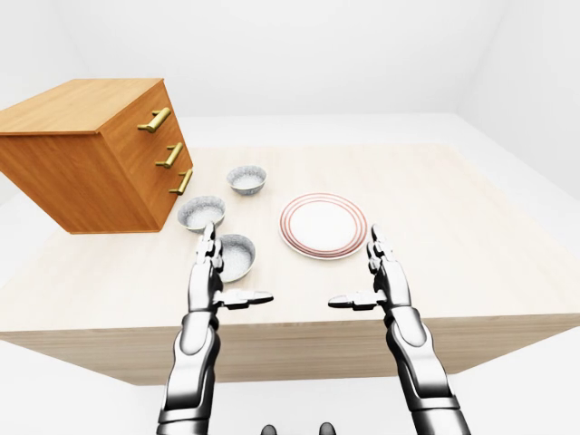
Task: Put the bowl at the front on the plate.
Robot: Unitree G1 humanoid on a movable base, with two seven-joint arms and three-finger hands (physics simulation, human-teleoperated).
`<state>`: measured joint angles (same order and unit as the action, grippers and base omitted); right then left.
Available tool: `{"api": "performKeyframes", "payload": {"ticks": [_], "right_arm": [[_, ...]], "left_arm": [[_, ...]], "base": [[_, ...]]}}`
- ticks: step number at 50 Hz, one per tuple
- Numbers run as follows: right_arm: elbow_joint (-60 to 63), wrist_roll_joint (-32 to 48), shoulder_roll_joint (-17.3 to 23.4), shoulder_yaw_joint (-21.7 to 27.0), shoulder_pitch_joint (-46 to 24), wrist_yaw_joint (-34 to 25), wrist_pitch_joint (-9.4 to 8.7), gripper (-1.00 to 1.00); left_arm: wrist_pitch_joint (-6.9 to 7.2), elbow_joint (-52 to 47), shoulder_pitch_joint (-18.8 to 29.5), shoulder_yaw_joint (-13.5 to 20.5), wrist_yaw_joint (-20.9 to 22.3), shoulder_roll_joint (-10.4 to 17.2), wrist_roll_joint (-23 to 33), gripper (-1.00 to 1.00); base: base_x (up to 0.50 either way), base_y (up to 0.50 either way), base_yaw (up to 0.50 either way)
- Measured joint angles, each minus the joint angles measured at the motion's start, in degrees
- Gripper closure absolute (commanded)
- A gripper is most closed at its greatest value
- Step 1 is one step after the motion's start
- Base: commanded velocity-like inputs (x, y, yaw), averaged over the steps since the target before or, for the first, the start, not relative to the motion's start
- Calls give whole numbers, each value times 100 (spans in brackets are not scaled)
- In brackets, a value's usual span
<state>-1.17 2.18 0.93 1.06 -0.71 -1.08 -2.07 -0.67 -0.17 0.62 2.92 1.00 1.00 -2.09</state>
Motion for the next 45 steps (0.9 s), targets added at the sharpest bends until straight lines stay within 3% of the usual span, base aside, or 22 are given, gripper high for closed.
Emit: {"api": "performKeyframes", "payload": {"ticks": [7,18,26,45], "right_arm": [[-26,22,4,10,-4,5,32,-100],[-89,46,11,23,-17,18,113,-100],[-124,52,15,46,-18,48,164,-100],[-67,97,15,53,-13,158,105,-100]], "left_arm": [[567,-777,-135,229,-211,24,-339,-100],[567,-1850,-544,723,-368,47,-380,-100],[567,-2230,-736,1267,-563,6,-355,-100],[567,-2325,-1011,2934,-1793,-82,-637,-100]], "base": [[0,0,0],[0,0,0],[0,0,0],[0,0,0]]}}
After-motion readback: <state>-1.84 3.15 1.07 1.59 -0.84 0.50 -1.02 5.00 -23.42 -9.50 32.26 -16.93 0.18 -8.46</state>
